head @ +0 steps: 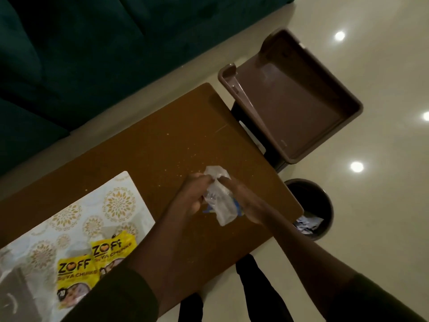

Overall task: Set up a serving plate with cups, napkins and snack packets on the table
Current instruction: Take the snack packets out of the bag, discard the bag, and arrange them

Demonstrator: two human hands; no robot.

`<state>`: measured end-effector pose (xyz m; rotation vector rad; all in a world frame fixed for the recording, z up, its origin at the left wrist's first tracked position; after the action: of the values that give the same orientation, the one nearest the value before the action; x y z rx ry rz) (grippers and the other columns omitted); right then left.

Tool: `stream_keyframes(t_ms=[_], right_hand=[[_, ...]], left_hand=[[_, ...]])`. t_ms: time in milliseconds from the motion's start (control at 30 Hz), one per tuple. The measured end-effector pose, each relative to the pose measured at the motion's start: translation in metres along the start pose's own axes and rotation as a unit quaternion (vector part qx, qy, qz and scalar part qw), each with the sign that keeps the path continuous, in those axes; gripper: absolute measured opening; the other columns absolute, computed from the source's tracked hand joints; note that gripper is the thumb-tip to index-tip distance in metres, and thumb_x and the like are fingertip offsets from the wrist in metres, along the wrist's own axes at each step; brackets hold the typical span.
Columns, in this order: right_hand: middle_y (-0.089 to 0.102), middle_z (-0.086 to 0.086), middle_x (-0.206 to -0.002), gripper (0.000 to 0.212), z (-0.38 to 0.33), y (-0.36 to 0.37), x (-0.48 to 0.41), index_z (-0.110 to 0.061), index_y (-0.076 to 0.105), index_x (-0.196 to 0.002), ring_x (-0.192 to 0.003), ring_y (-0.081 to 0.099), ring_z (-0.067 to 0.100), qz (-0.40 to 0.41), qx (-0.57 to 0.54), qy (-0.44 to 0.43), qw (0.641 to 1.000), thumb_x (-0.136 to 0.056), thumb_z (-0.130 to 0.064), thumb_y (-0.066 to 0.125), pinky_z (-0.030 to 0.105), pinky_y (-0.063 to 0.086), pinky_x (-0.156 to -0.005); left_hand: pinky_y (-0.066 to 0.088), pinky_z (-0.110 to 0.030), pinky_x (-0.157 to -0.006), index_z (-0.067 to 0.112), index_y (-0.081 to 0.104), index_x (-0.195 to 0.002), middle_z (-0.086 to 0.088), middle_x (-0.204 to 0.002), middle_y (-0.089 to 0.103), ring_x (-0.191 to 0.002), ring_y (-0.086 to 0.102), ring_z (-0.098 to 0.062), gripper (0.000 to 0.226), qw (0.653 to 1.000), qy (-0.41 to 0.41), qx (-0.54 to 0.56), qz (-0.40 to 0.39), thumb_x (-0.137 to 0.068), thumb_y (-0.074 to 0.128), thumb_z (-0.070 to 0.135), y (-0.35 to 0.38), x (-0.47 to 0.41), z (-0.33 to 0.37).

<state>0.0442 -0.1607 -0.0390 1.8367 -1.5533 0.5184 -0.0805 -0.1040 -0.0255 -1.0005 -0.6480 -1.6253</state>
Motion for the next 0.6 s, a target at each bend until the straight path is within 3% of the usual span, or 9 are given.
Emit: stream_keyframes(t_ms=[67, 100, 167, 233, 333, 433, 500, 600], right_hand=[[0.062, -0.004, -0.128, 0.064, 0.004, -0.013, 0.009, -0.035, 0.034, -0.14, -0.112, 0.066, 0.018, -0.053, -0.013, -0.055, 0.997, -0.085, -0.048, 0.064, 0.036, 0.057, -0.09], [0.061, -0.006, -0.126, 0.07, 0.009, -0.02, 0.013, -0.034, 0.033, -0.139, -0.114, 0.064, 0.017, -0.025, 0.013, -0.066, 0.997, -0.082, -0.04, 0.072, 0.036, 0.056, -0.092], [0.061, -0.009, -0.122, 0.069, 0.024, -0.045, 0.022, -0.029, 0.039, -0.136, -0.117, 0.061, 0.017, 0.115, 0.062, -0.06, 0.99, -0.079, -0.028, 0.077, 0.033, 0.053, -0.094], [0.06, -0.009, -0.124, 0.064, 0.039, -0.075, 0.031, -0.023, 0.045, -0.138, -0.116, 0.058, 0.009, 0.238, 0.105, -0.082, 0.962, -0.081, -0.021, 0.075, 0.027, 0.049, -0.094], [0.063, -0.006, -0.112, 0.04, 0.059, -0.124, 0.048, -0.014, 0.057, -0.125, -0.104, 0.06, 0.009, 0.442, 0.141, -0.149, 0.873, -0.086, -0.01, 0.067, 0.032, 0.05, -0.096], [0.067, 0.0, -0.116, 0.041, 0.091, -0.174, 0.059, -0.025, 0.053, -0.126, -0.104, 0.063, 0.016, 0.584, 0.138, -0.148, 0.786, -0.086, -0.026, 0.064, 0.034, 0.052, -0.089], [0.062, -0.001, -0.125, 0.053, 0.122, -0.202, 0.055, -0.032, 0.046, -0.13, -0.108, 0.059, 0.013, 0.608, 0.125, -0.093, 0.778, -0.082, -0.038, 0.067, 0.035, 0.05, -0.09], [0.038, 0.008, -0.147, 0.1, 0.167, -0.232, 0.032, -0.027, 0.026, -0.145, -0.134, 0.04, 0.029, 0.567, 0.109, 0.07, 0.813, -0.065, -0.047, 0.083, 0.047, 0.04, -0.105]], left_hand=[[0.054, -0.03, -0.062, 0.0, 0.059, -0.124, -0.014, -0.098, 0.069, -0.078, 0.068, -0.021, 0.03, 0.998, -0.004, 0.025, -0.057, -0.099, 0.048, 0.01, 0.014, -0.003, 0.004], [0.057, -0.03, -0.066, 0.002, 0.059, -0.126, -0.015, -0.103, 0.071, -0.084, 0.071, -0.021, 0.032, 0.992, -0.013, 0.036, -0.116, -0.099, 0.051, 0.017, 0.021, -0.003, 0.004], [0.057, -0.036, -0.087, 0.009, 0.062, -0.126, -0.013, -0.117, 0.071, -0.105, 0.07, -0.023, 0.038, 0.967, -0.035, 0.02, -0.253, -0.097, 0.057, 0.032, 0.042, -0.003, 0.005], [0.055, -0.041, -0.094, 0.015, 0.065, -0.123, -0.008, -0.119, 0.072, -0.112, 0.068, -0.022, 0.038, 0.949, -0.015, -0.034, -0.312, -0.094, 0.058, 0.038, 0.067, -0.008, 0.009], [0.058, -0.043, -0.089, 0.016, 0.058, -0.13, -0.01, -0.118, 0.07, -0.11, 0.068, -0.025, 0.036, 0.959, 0.02, -0.096, -0.267, -0.098, 0.053, 0.033, 0.097, -0.019, 0.022], [0.059, -0.035, -0.072, 0.016, 0.055, -0.13, -0.012, -0.109, 0.069, -0.098, 0.07, -0.026, 0.034, 0.962, 0.032, -0.129, -0.237, -0.099, 0.052, 0.03, 0.105, -0.032, 0.025], [0.057, -0.031, -0.066, 0.017, 0.059, -0.125, -0.011, -0.1, 0.07, -0.088, 0.071, -0.022, 0.031, 0.965, 0.034, -0.133, -0.224, -0.097, 0.055, 0.029, 0.102, -0.041, 0.019], [0.057, -0.027, -0.059, 0.018, 0.064, -0.118, -0.006, -0.087, 0.071, -0.072, 0.072, -0.015, 0.026, 0.973, 0.03, -0.116, -0.197, -0.095, 0.058, 0.028, 0.09, -0.058, 0.005]])
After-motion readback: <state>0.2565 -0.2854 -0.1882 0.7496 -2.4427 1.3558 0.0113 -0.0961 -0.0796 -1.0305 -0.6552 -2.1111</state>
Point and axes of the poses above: each hand's wrist, its own x-axis away from the middle knuckle, its own y-axis out of the palm, z = x × y, the point moved 1 cm from there along -x, towards the middle knuckle
